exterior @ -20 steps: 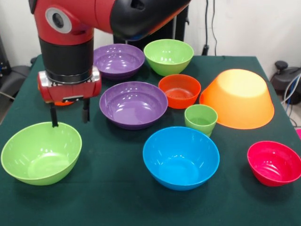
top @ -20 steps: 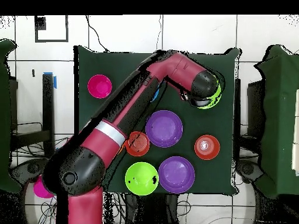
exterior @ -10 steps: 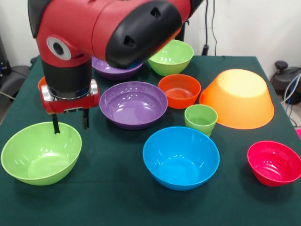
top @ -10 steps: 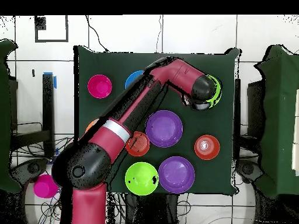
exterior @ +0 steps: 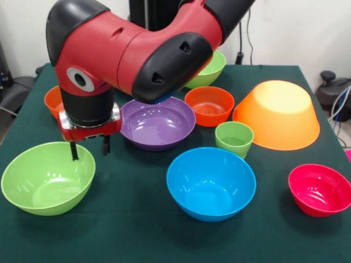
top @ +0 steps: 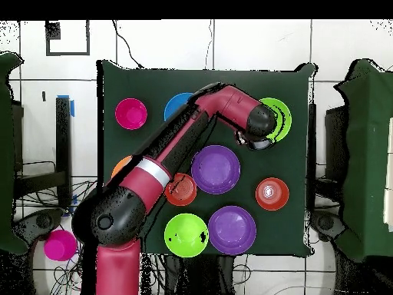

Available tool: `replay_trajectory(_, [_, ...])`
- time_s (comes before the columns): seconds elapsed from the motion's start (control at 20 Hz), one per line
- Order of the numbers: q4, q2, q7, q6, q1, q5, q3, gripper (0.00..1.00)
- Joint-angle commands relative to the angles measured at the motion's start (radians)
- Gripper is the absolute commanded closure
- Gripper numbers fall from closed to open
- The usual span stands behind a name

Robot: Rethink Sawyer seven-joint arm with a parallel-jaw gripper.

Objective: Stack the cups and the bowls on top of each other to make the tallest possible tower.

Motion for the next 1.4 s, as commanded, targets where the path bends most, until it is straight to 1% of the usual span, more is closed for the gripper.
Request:
replay_trajectory(0.05, [-0.093,0.024,-0.263,0.138,0.013,0.059,0.138,0.00])
replay_trajectory(0.2, [-0.091,0.025,-0.252,0.151,0.015,0.060,0.134,0.00])
replay_trajectory(0.4, [-0.096,0.026,-0.246,0.141,0.014,0.058,0.136,0.00])
replay_trajectory(1.05, [-0.121,0.030,-0.277,0.173,-0.007,0.067,0.137,0.00])
replay_trajectory(1.4, [-0.137,0.030,-0.254,0.174,-0.020,0.075,0.137,0.00])
